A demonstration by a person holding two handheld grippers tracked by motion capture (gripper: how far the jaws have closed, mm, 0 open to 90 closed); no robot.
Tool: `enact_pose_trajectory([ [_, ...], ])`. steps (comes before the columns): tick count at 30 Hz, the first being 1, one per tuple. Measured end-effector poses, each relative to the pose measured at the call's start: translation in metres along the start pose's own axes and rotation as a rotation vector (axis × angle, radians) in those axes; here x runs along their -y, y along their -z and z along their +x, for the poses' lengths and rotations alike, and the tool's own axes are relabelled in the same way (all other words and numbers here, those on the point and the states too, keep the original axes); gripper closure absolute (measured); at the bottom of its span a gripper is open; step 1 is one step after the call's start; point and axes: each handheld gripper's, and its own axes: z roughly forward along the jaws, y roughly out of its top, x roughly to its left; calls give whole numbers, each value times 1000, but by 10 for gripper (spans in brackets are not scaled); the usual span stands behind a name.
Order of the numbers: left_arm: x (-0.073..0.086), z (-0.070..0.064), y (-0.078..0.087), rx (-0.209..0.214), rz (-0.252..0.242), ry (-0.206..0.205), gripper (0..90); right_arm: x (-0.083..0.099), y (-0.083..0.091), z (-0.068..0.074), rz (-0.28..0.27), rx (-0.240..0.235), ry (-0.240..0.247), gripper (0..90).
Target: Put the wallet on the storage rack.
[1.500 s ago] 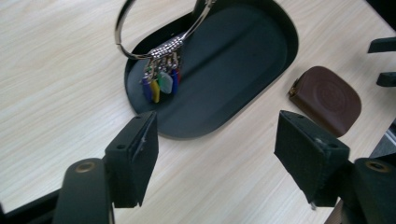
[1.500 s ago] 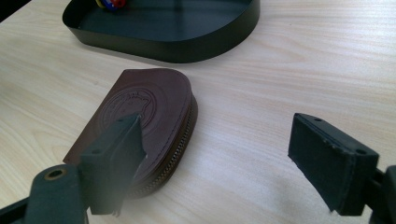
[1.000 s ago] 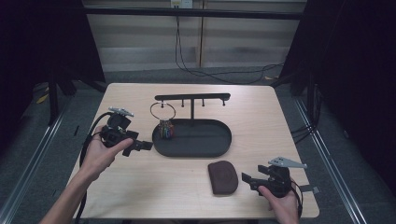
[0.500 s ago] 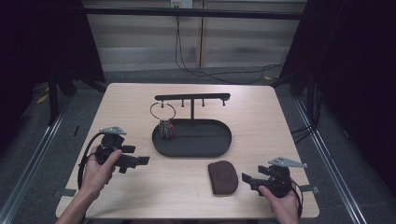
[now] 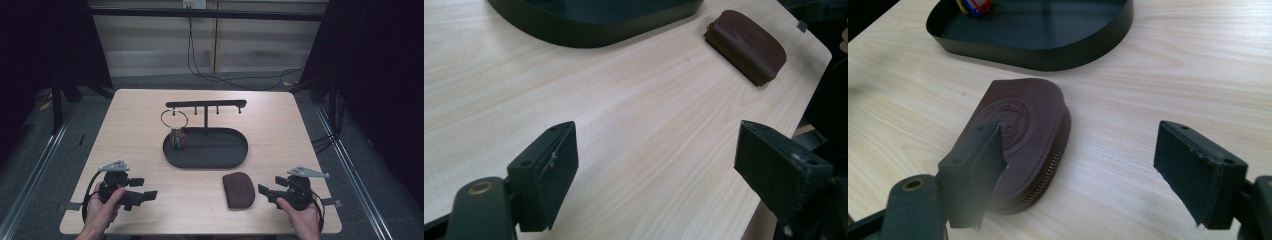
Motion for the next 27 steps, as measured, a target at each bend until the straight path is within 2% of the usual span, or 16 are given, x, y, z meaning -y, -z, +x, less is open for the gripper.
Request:
enact_pose_trajectory([
  [3,7,1,-1,12,-6,5,177,-3,-1,2,10,-9,0,183],
  [5,9,1,-1,32,-29,11,177,-5,-2,4,22,-13,-6,172],
  [6,10,1,-2,34,-28,2,176,-7,-2,5,29,-12,-9,172],
  [9,11,2,-2,2,-27,-15,177,-13,-1,8,60,-9,-12,176],
  [10,12,2,-2,8,-30,-19,178,-15,-1,9,65,-12,-17,188],
  [12,13,1,-1,8,-27,-30,178,-22,-1,14,76,-25,3,243],
  [14,14,0,2,23,-53,-30,177,-28,-2,18,92,-33,7,222],
  [16,15,-1,3,6,-51,-42,177,-33,-6,21,120,-35,10,231],
  [18,15,0,2,10,-44,-49,177,-36,-13,23,159,-30,16,237],
  [20,14,0,2,-6,-38,-54,174,-38,-22,22,230,-12,8,231],
  [21,15,0,2,6,-43,-49,169,-38,-26,21,273,8,-7,230],
  [23,15,-2,2,24,-43,-60,168,-39,-34,21,327,13,-29,212],
  [26,15,-6,0,36,-36,-78,168,-42,-40,26,383,10,-41,201],
  [27,15,-7,0,46,-37,-78,168,-43,-41,28,394,11,-32,195],
])
